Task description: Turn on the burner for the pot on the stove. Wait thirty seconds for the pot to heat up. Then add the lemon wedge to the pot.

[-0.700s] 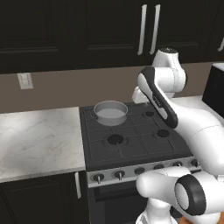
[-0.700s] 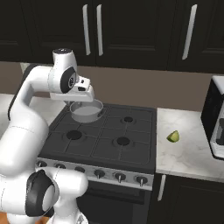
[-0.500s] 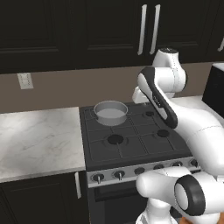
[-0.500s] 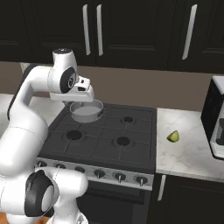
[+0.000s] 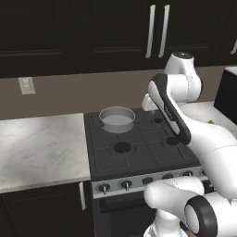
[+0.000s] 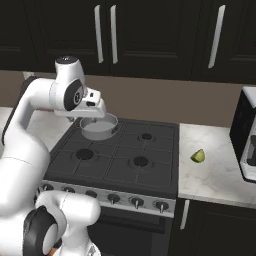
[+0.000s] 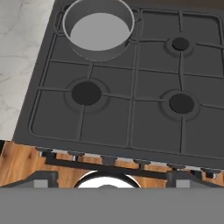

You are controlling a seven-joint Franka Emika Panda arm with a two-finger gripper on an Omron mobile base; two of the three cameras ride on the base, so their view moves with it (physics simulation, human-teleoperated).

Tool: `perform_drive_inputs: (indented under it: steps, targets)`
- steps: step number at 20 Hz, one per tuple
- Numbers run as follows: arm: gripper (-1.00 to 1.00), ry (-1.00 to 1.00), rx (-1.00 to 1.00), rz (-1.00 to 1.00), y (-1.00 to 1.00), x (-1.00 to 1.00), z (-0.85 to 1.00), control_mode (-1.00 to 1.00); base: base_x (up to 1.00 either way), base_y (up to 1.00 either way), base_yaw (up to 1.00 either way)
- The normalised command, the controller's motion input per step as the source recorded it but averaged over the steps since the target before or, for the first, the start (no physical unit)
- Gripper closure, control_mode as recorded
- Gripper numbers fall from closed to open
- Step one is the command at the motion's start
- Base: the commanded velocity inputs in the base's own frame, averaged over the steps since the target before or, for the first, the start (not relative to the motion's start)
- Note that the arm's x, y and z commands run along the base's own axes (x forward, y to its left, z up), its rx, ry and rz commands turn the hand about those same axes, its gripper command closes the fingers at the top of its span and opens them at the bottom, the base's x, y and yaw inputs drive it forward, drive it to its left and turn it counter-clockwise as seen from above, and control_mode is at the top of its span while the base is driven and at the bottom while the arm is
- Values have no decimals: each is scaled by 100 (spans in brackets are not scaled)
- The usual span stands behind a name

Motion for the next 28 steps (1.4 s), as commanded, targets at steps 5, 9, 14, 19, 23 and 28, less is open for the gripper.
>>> perform_drive_inputs:
  steps: [5,9,14,19,23,28]
  targets:
    - [-100,-16,-1,0,0,-22,0,-100,0,0,0]
    - [-100,-16,-1,0,0,-23,0,-100,0,0,0]
    - [-100,-5,0,0,0,-6,0,-100,0,0,0]
    - [-100,0,0,0,0,0,0,-100,0,0,0]
    - [-100,0,0,0,0,0,0,-100,0,0,0]
    - [-100,0,0,0,0,0,0,-100,0,0,0]
